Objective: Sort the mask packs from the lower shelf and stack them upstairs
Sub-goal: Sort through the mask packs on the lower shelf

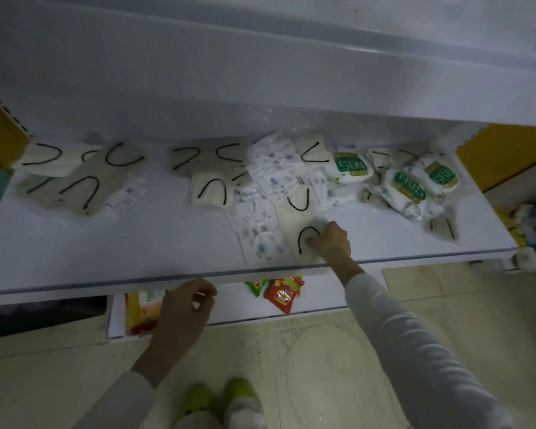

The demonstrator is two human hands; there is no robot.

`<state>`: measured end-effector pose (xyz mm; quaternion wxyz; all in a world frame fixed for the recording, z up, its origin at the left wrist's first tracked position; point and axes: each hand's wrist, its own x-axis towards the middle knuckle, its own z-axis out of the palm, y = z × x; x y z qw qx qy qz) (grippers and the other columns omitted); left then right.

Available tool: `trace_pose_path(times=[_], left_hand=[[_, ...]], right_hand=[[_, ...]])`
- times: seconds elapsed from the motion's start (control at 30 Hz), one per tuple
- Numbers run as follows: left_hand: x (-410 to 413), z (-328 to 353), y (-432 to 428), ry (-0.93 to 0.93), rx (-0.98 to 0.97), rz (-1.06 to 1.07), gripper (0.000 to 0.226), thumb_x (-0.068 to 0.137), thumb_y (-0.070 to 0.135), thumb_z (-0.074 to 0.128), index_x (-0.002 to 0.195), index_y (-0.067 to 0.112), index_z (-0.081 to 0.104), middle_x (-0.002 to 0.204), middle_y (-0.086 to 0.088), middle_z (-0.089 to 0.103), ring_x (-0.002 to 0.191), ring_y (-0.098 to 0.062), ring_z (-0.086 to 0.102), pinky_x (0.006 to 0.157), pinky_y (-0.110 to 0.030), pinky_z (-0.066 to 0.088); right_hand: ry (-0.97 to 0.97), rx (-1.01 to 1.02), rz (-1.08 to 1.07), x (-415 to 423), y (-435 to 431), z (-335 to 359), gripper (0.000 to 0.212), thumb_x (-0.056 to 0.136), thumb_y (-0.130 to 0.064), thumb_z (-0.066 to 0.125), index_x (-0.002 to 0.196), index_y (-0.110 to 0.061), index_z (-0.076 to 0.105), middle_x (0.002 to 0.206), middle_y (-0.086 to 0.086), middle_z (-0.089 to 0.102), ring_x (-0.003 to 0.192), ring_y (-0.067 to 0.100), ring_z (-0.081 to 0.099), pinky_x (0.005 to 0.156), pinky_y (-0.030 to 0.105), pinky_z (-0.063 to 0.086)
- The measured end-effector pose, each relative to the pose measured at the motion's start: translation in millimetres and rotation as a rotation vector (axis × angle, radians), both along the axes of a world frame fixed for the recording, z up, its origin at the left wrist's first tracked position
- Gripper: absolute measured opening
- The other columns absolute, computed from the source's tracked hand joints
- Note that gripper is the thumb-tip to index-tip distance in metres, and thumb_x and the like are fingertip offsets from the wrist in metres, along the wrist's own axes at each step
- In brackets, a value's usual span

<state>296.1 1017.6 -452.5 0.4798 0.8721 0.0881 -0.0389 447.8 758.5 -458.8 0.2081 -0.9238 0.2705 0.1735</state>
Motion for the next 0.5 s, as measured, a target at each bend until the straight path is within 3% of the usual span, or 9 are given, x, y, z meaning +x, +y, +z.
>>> trace_pose_path(times=[0.17, 0.27, 0.37, 0.5], left_hand=[[3, -3, -22, 0.031, -0.015, -0.02, 0.022, 0.082, -0.004, 0.063, 0.078, 0.017, 0.065, 0.08, 0.008, 0.065, 0.084, -0.006, 0.06, 0.067, -0.005, 0.044], [10, -1, -28, 0.032, -0.041, -0.027, 0.02, 0.083, -0.003, 0.062, 0.081, 0.017, 0.065, 0.08, 0.012, 0.063, 0.08, -0.007, 0.061, 0.068, -0.007, 0.046], [18, 3, -31, 0.052, -0.097, -0.043, 0.014, 0.088, 0.003, 0.06, 0.084, 0.016, 0.065, 0.08, 0.007, 0.065, 0.075, -0.01, 0.063, 0.07, -0.021, 0.052], [33, 14, -34, 0.202, -0.413, 0.078, 0.017, 0.096, 0.016, 0.051, 0.087, 0.017, 0.065, 0.089, -0.002, 0.07, 0.084, -0.019, 0.066, 0.078, -0.036, 0.053]], right_hand=[[0.062, 0.165, 0.01, 1, -13, 11, 0.048, 0.084, -0.022, 0.067, 0.125, -0.002, 0.052, 0.122, 0.013, 0.056, 0.114, 0.031, 0.055, 0.086, 0.032, 0.046], [0.003, 0.359, -0.084, -12, -25, 17, 0.032, 0.081, -0.013, 0.068, 0.109, -0.002, 0.059, 0.108, 0.015, 0.06, 0.1, 0.033, 0.06, 0.072, 0.032, 0.049], [-0.08, 0.465, -0.099, -35, -26, 35, 0.019, 0.08, -0.006, 0.067, 0.096, 0.0, 0.062, 0.094, 0.015, 0.063, 0.087, 0.029, 0.06, 0.067, 0.031, 0.047], [-0.187, 0.784, -0.072, -66, 11, 72, 0.014, 0.081, 0.003, 0.066, 0.09, -0.007, 0.064, 0.084, 0.006, 0.068, 0.078, 0.022, 0.063, 0.067, 0.03, 0.052]])
